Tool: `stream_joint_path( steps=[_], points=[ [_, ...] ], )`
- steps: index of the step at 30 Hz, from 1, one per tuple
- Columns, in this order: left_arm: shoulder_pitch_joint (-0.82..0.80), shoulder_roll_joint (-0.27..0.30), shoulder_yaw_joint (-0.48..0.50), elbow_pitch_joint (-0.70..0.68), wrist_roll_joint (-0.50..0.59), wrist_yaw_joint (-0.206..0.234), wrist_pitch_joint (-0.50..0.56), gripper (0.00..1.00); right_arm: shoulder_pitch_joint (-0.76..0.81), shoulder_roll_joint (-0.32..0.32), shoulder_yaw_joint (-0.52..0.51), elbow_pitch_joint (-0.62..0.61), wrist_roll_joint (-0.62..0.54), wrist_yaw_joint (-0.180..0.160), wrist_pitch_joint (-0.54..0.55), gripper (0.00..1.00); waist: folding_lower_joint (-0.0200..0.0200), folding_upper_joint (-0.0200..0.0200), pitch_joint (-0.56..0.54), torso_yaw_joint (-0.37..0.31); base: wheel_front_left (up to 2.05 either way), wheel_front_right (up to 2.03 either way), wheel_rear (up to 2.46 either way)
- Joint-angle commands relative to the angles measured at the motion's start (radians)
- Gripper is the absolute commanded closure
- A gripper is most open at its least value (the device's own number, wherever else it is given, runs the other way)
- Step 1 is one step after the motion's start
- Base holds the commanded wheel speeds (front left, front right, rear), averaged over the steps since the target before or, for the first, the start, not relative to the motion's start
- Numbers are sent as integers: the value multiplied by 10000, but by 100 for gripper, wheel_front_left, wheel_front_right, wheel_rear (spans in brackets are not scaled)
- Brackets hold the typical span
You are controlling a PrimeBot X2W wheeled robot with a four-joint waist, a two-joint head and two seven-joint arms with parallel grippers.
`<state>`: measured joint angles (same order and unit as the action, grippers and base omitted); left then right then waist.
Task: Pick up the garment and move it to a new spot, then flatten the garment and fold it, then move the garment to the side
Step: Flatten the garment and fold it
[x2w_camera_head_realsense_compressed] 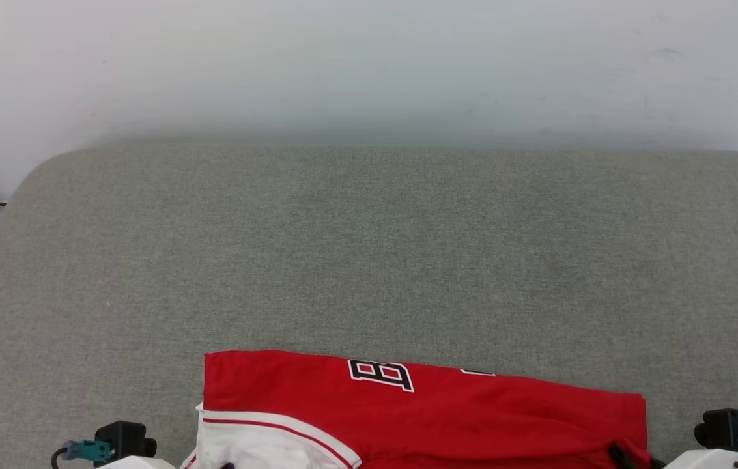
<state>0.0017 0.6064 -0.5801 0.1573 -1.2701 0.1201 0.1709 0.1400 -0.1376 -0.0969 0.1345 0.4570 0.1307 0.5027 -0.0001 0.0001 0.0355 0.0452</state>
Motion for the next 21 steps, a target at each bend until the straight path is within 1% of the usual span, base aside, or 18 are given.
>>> stream_joint_path(
  steps=[1, 6, 8, 11, 15, 21],
  points=[
    [-69, -162, -50, 82, 77, -143, -175, 0, 97, 102, 32, 23, -7, -1, -406, 0, 1, -1, -37, 7, 0, 0, 0],
    [-358, -363, -71, 316, 530, -332, -797, 0, 110, 86, 158, -110, -72, -1, -1516, 0, 1, -1, -216, 4, 0, 0, 0],
    [-397, -435, 7, 309, 722, -254, -1182, 0, 112, 67, 102, -286, -93, -1, -1834, 0, 1, -1, -330, -1, 0, 0, 0],
    [-573, -482, 152, 93, 1164, -97, -1884, 0, 107, 30, -38, -591, -171, -2, -2017, 0, 1, -1, -436, -25, 0, 0, 0],
    [-714, -540, 173, -382, 1991, 321, -2782, 0, 60, -17, -404, -894, -295, -1, -1592, 0, 1, -1, -539, -78, 0, 0, 0],
    [-980, -632, 205, -953, 3200, 777, -3903, 0, 35, -268, -867, -1345, -550, -1, -220, 0, 1, -1, -564, -102, 0, 0, 0]
  ],
)
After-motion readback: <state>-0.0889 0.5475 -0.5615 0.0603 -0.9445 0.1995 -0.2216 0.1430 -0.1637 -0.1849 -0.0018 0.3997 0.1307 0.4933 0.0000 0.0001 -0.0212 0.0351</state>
